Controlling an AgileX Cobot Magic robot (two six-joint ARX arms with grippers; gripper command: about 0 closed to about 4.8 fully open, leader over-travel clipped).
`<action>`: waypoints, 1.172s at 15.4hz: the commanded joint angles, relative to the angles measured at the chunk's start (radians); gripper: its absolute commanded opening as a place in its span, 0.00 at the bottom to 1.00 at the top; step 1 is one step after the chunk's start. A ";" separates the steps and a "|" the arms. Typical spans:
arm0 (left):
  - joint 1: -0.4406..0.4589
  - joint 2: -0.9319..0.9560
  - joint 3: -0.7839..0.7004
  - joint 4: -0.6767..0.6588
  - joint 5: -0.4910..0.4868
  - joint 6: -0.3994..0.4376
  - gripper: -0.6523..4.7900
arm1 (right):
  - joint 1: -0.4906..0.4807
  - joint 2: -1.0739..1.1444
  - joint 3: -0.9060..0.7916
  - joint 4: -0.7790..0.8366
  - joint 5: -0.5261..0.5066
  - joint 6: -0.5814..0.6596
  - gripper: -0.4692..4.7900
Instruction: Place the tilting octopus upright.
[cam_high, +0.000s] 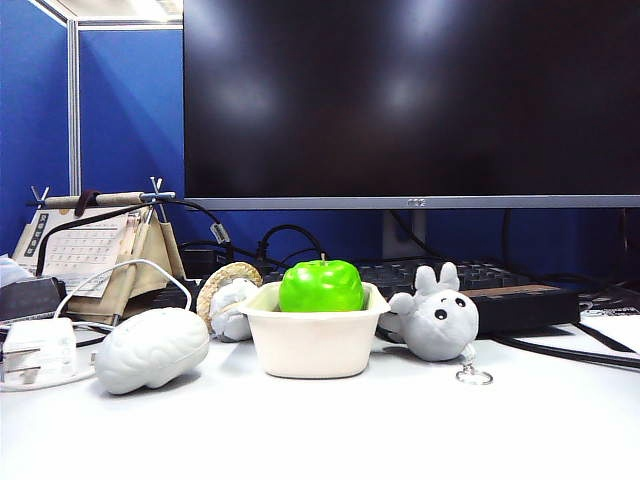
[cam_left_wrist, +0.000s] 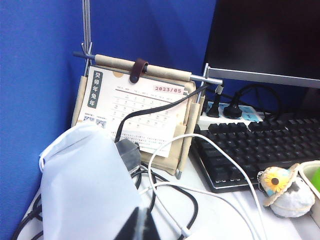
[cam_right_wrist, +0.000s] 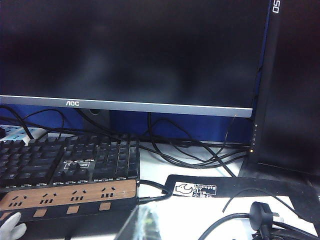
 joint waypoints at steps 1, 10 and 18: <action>0.002 0.000 0.001 0.011 -0.003 -0.003 0.11 | 0.000 0.000 0.000 0.010 -0.002 0.000 0.11; 0.002 0.000 0.006 0.058 0.135 -0.117 0.11 | 0.000 0.000 0.001 0.046 -0.094 0.034 0.10; 0.003 0.013 0.529 0.304 0.251 -0.291 0.11 | 0.000 0.031 0.551 0.091 -0.242 0.197 0.10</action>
